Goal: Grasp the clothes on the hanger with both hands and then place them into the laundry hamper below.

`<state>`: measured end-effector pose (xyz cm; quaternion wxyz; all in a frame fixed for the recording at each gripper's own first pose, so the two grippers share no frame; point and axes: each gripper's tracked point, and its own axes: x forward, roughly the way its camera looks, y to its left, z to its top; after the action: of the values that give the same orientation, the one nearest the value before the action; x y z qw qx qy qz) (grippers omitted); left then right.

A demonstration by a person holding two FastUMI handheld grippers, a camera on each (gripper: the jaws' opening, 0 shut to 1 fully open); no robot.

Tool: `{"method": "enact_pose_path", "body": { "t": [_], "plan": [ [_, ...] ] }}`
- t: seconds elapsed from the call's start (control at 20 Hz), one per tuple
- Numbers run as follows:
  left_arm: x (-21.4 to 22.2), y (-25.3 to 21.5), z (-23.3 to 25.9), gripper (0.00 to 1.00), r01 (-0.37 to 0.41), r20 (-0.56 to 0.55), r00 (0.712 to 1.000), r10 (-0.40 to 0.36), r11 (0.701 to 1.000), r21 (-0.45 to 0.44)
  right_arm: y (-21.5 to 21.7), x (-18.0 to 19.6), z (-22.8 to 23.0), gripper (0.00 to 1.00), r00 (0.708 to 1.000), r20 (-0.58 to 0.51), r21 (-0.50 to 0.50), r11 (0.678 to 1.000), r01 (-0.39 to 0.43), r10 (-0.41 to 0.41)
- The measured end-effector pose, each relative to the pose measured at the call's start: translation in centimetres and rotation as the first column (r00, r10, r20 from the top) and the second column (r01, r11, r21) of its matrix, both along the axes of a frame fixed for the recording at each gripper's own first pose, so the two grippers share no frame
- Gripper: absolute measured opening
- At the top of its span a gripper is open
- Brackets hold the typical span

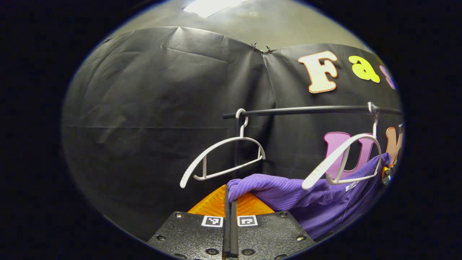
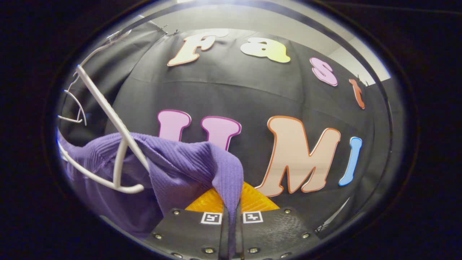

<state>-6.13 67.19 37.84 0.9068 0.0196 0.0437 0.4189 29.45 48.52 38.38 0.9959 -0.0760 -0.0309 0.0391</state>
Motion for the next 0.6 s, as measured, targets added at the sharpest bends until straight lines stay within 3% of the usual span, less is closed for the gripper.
{"method": "enact_pose_path", "body": {
  "t": [0.3, 0.6],
  "plan": [
    [1.8, -2.1, -2.7, 0.0, 0.057, -0.061, 0.996, -0.058, 0.998, -0.009, -2.4, -0.1, -4.3, 0.07, 0.997, -0.078, -0.033, 0.999, 0.018, -0.021],
    [3.5, -5.4, -6.2, 0.0, 0.133, -0.116, 0.984, -0.138, 0.99, -0.05, -3.2, -3.0, -9.6, 0.06, 0.986, -0.169, -0.086, 0.996, -0.017, 0.002]
  ]
}}
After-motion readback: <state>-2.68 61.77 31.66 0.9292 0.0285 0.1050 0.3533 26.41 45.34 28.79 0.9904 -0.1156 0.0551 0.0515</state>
